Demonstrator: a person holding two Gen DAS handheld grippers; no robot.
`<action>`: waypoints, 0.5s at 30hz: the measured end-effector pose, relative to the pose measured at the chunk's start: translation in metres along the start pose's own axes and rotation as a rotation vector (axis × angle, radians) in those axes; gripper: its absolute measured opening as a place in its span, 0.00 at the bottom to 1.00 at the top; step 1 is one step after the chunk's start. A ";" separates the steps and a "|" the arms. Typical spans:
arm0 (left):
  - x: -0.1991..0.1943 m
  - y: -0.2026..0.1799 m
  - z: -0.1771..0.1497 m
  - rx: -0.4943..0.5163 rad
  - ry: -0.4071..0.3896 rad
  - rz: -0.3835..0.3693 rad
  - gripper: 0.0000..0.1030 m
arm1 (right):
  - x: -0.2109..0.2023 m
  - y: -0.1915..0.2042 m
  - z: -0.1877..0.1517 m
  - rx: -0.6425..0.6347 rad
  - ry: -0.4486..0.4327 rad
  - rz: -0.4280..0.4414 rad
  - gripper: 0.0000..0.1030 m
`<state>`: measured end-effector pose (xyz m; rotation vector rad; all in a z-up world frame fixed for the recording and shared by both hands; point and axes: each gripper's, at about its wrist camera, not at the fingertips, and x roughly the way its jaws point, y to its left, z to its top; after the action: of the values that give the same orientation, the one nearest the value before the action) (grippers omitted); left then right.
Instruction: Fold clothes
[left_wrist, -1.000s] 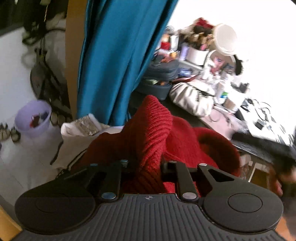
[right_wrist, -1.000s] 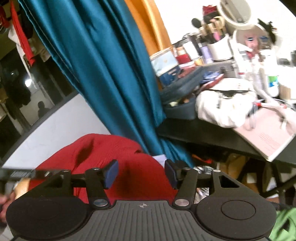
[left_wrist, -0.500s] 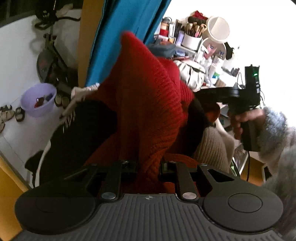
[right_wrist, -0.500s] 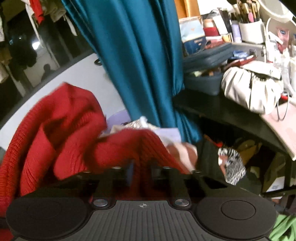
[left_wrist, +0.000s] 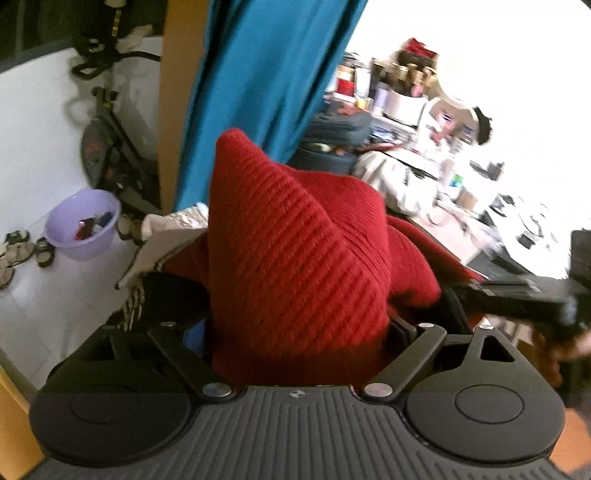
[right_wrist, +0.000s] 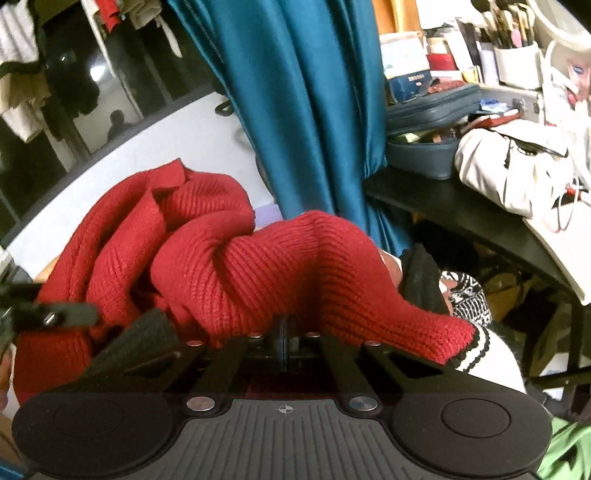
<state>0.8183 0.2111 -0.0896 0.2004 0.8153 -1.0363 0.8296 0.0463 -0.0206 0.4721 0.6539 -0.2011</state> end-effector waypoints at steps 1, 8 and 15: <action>0.000 0.002 -0.003 -0.020 -0.009 -0.022 0.77 | -0.002 0.001 0.001 -0.015 -0.003 -0.008 0.04; -0.049 0.001 -0.030 -0.039 -0.099 -0.008 0.30 | -0.012 -0.001 0.023 -0.085 -0.085 -0.037 0.45; -0.105 0.020 -0.063 -0.125 -0.117 0.085 0.29 | 0.022 0.009 0.049 -0.146 -0.078 -0.026 0.80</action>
<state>0.7769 0.3251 -0.0662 0.0671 0.7565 -0.9059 0.8757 0.0303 0.0028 0.3145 0.5942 -0.1943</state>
